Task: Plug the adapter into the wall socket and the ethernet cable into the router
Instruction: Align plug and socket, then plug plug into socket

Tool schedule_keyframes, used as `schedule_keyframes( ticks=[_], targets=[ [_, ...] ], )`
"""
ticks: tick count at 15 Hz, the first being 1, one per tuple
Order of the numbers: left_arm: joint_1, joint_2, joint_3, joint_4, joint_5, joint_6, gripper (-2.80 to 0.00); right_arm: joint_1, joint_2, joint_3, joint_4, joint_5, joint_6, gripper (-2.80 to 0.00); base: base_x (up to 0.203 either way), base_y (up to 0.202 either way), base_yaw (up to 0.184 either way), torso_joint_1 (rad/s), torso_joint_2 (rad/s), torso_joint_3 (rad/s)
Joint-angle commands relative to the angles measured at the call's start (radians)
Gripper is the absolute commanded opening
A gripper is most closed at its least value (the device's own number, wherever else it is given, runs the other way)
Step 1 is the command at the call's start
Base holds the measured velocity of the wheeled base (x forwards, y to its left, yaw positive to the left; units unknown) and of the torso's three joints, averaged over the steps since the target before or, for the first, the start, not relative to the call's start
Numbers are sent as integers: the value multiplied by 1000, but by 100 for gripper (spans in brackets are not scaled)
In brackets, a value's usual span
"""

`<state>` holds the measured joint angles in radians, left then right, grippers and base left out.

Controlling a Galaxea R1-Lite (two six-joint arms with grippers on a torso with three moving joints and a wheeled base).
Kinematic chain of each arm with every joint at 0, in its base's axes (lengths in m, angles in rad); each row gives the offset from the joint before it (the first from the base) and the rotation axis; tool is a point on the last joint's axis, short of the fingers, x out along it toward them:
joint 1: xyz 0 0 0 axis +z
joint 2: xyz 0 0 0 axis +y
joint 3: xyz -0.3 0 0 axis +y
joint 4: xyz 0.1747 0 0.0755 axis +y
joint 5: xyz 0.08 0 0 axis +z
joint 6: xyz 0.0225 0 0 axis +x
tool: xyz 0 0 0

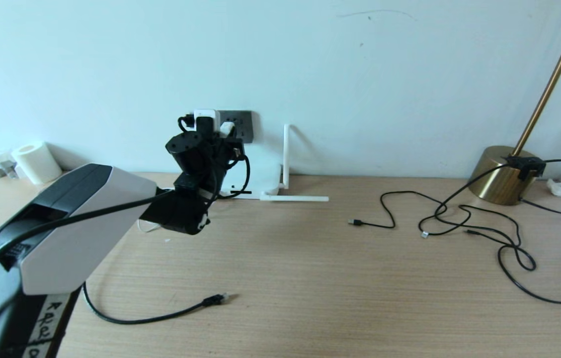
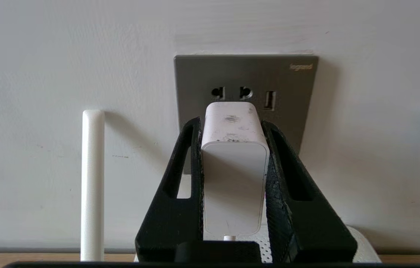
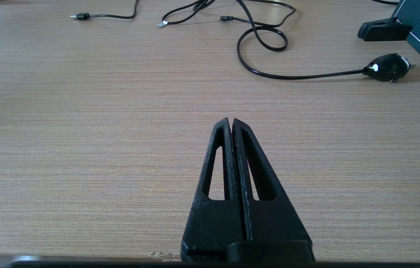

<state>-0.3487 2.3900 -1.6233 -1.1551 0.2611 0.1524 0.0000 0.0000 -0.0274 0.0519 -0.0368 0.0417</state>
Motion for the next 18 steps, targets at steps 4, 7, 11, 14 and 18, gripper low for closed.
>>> schedule_keyframes(
  ticks=[4, 7, 11, 14, 18],
  targets=[
    [1, 7, -15, -4, 3, 1, -280, 0, -2, 0, 0, 0, 0, -280, 0, 0, 0, 0, 0, 0],
    [1, 19, -32, -3, 2, 1, -280, 0, 0, 0, 0, 0, 0, -280, 0, 0, 0, 0, 0, 0],
    [1, 34, -58, 2, 3, 1, -280, 0, -1, 0, 0, 0, 1, -280, 0, 0, 0, 0, 0, 0],
    [1, 39, -78, 16, 3, 1, -280, 0, -1, 0, 0, 0, 0, -280, 0, 0, 0, 0, 0, 0],
    [2, 51, -113, 42, 4, 1, -280, 0, -2, 0, 0, 0, 0, -280, 0, 0, 0, 0, 0, 0]
  ],
)
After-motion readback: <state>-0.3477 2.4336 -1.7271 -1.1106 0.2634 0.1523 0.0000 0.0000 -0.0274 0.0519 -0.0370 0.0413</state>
